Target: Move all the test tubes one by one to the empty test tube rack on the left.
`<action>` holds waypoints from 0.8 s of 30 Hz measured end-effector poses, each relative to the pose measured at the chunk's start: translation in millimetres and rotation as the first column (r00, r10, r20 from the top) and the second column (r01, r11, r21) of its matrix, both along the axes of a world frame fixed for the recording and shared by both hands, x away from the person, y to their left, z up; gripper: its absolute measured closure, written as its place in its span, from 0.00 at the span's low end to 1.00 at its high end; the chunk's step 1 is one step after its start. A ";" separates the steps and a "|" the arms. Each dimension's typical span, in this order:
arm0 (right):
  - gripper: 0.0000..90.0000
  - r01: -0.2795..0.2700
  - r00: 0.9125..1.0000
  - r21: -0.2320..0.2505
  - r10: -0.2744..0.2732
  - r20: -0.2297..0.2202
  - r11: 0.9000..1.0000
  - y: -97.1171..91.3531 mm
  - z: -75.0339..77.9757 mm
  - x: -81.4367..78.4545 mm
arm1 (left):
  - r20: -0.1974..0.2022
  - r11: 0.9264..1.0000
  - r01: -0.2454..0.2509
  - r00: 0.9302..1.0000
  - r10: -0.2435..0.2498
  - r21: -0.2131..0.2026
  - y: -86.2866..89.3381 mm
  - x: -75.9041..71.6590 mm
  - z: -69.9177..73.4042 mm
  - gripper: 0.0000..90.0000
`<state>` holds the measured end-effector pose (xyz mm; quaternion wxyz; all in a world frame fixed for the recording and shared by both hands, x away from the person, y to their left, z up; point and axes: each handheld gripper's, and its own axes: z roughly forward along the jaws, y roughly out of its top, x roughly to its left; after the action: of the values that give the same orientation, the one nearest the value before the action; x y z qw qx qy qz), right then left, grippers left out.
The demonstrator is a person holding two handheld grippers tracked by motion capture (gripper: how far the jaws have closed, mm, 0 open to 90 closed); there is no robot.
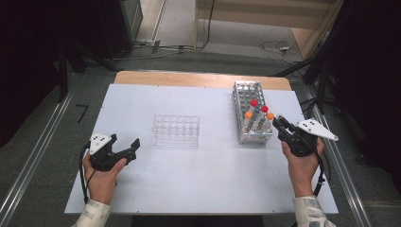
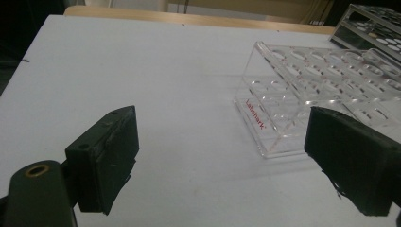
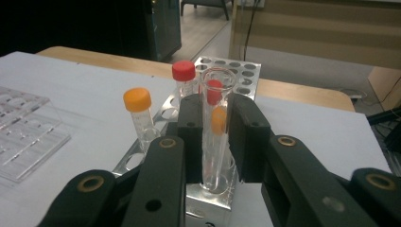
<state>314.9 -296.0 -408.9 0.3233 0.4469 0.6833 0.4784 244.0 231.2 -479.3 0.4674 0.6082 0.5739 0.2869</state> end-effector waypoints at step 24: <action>0.81 -0.189 0.982 0.017 0.189 -0.010 0.982 33.7 11.8 -26.2 | 0.014 0.991 0.136 0.991 -0.136 0.018 -47.9 14.6 30.6 0.19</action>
<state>288.8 -262.3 -397.1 0.2688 0.3854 0.7206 0.5099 258.6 183.4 -448.7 0.4849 0.6476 0.5250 0.2641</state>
